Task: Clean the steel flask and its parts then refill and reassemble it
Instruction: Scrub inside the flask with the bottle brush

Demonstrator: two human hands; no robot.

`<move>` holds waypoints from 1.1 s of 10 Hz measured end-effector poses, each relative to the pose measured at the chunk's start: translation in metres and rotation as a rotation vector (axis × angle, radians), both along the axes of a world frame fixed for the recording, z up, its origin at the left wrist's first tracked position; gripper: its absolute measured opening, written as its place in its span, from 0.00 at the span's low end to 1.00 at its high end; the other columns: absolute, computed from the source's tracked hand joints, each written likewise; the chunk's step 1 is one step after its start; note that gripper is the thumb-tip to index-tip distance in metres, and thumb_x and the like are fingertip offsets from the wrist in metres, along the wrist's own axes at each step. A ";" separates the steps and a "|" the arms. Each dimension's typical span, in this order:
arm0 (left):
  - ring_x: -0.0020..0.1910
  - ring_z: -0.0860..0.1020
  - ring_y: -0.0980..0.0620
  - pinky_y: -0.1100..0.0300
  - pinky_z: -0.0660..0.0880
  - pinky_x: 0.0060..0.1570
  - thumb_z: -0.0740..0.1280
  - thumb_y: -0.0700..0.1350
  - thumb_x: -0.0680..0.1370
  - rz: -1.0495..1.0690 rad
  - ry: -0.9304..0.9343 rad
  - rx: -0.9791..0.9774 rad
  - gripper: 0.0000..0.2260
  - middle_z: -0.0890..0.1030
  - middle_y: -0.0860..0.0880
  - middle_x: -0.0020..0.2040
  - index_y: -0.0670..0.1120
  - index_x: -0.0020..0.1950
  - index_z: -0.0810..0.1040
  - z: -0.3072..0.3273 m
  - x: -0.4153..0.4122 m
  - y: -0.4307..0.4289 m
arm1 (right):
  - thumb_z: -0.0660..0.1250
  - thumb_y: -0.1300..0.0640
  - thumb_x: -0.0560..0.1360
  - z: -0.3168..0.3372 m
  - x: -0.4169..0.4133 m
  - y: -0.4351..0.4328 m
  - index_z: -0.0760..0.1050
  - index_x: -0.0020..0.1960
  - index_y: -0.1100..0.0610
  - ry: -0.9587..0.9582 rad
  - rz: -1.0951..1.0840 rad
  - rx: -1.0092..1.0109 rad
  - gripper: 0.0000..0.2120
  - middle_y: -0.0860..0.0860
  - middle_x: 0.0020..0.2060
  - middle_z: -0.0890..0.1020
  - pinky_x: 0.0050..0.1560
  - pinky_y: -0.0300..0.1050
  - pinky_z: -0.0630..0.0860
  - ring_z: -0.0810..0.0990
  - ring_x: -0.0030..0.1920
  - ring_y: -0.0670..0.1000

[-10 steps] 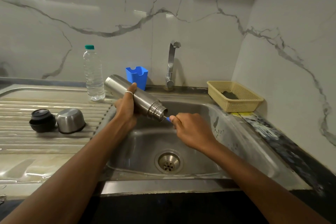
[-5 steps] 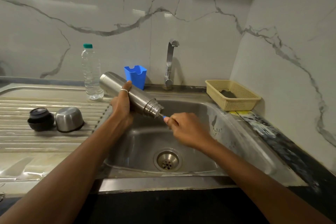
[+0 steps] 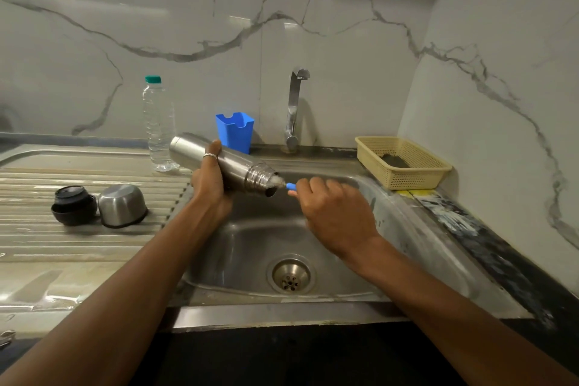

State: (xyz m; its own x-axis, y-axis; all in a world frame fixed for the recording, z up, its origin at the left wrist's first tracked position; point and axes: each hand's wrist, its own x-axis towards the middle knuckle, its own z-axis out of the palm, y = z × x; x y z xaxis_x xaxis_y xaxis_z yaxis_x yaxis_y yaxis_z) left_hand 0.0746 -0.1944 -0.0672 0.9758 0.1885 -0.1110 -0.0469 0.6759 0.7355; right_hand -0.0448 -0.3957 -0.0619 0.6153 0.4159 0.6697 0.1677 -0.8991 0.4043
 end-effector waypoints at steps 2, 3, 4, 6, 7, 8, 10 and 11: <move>0.52 0.85 0.42 0.40 0.82 0.53 0.76 0.52 0.73 0.016 -0.003 0.057 0.26 0.84 0.40 0.57 0.39 0.64 0.75 0.002 -0.003 -0.005 | 0.57 0.44 0.85 0.016 -0.005 0.002 0.83 0.45 0.59 1.001 0.138 1.101 0.24 0.47 0.28 0.75 0.33 0.45 0.71 0.73 0.30 0.47; 0.51 0.85 0.43 0.41 0.82 0.54 0.75 0.50 0.75 0.054 0.010 0.016 0.25 0.84 0.41 0.55 0.39 0.65 0.73 0.003 -0.004 -0.006 | 0.62 0.44 0.83 0.003 0.001 -0.004 0.77 0.48 0.56 0.472 0.124 0.501 0.16 0.50 0.35 0.80 0.38 0.53 0.78 0.79 0.35 0.52; 0.51 0.85 0.44 0.42 0.82 0.54 0.74 0.51 0.76 0.062 0.007 -0.009 0.23 0.85 0.43 0.53 0.40 0.65 0.75 0.003 -0.004 -0.002 | 0.71 0.50 0.78 -0.001 0.006 -0.006 0.76 0.46 0.56 0.118 0.175 0.173 0.10 0.50 0.33 0.77 0.24 0.43 0.69 0.70 0.27 0.47; 0.52 0.85 0.43 0.42 0.82 0.53 0.76 0.51 0.74 0.088 0.019 0.036 0.25 0.84 0.41 0.56 0.40 0.64 0.74 0.003 -0.006 0.000 | 0.59 0.46 0.84 0.010 0.000 -0.001 0.79 0.42 0.59 0.701 0.133 0.663 0.22 0.50 0.31 0.79 0.30 0.45 0.70 0.75 0.28 0.50; 0.52 0.85 0.43 0.42 0.82 0.53 0.76 0.51 0.74 0.082 0.020 0.076 0.24 0.84 0.41 0.56 0.40 0.63 0.74 0.004 -0.006 -0.003 | 0.58 0.46 0.85 0.020 -0.004 -0.008 0.83 0.48 0.60 1.111 0.166 1.147 0.22 0.48 0.27 0.77 0.28 0.40 0.68 0.71 0.25 0.44; 0.52 0.85 0.44 0.44 0.83 0.50 0.76 0.51 0.74 0.089 0.026 0.080 0.27 0.84 0.41 0.57 0.39 0.67 0.73 0.005 -0.006 -0.004 | 0.62 0.44 0.83 0.015 -0.001 -0.009 0.79 0.49 0.56 0.769 0.145 0.792 0.16 0.49 0.31 0.82 0.37 0.45 0.75 0.78 0.31 0.46; 0.47 0.85 0.46 0.50 0.83 0.42 0.74 0.51 0.76 0.087 0.034 0.065 0.24 0.84 0.43 0.53 0.40 0.66 0.74 0.007 -0.009 -0.005 | 0.66 0.47 0.81 0.006 0.005 -0.013 0.74 0.46 0.54 0.204 0.149 0.212 0.11 0.49 0.35 0.77 0.28 0.49 0.74 0.73 0.29 0.50; 0.49 0.85 0.45 0.49 0.82 0.43 0.73 0.50 0.77 0.048 0.002 0.030 0.24 0.84 0.41 0.57 0.40 0.67 0.75 0.006 -0.009 -0.005 | 0.60 0.47 0.84 0.013 -0.003 -0.007 0.76 0.42 0.55 0.242 0.084 0.296 0.17 0.49 0.32 0.78 0.30 0.47 0.69 0.73 0.29 0.51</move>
